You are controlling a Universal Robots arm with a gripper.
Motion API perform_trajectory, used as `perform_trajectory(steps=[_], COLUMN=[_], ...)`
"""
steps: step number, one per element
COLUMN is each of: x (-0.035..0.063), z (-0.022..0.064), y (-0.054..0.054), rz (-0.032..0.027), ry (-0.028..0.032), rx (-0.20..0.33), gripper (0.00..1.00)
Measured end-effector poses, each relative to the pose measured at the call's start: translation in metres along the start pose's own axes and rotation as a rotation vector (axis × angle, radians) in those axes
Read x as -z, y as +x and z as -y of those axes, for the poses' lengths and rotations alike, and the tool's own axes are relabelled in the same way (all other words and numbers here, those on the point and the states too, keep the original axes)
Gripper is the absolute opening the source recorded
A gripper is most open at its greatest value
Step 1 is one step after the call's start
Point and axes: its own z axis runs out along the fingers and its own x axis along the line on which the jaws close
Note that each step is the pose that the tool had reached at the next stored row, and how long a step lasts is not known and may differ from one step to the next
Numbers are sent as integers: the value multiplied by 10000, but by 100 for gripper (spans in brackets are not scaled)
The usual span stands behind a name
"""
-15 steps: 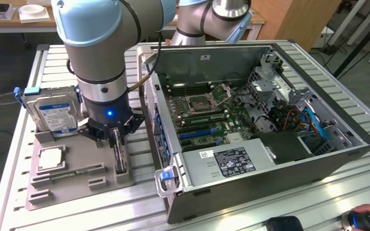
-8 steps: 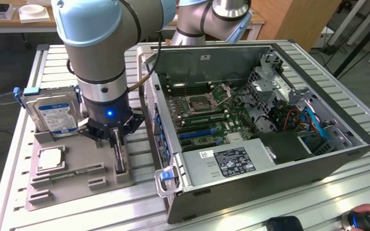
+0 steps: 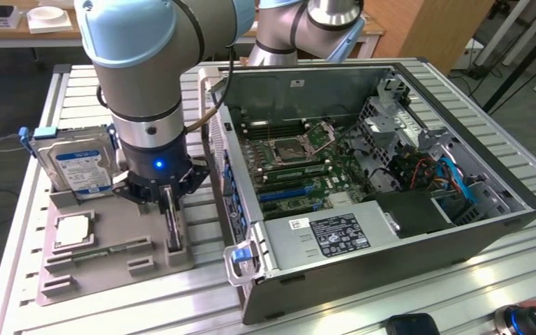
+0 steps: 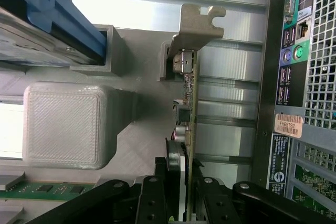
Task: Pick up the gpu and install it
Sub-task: 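Pick up the gpu and move the gpu toward the slot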
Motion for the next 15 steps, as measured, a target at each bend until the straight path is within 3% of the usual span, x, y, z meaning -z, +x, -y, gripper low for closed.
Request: perform_trajectory(steps=[15], x=[57], z=[-2], y=[0], rz=[-3], ry=[3], rx=[-5], gripper=[28])
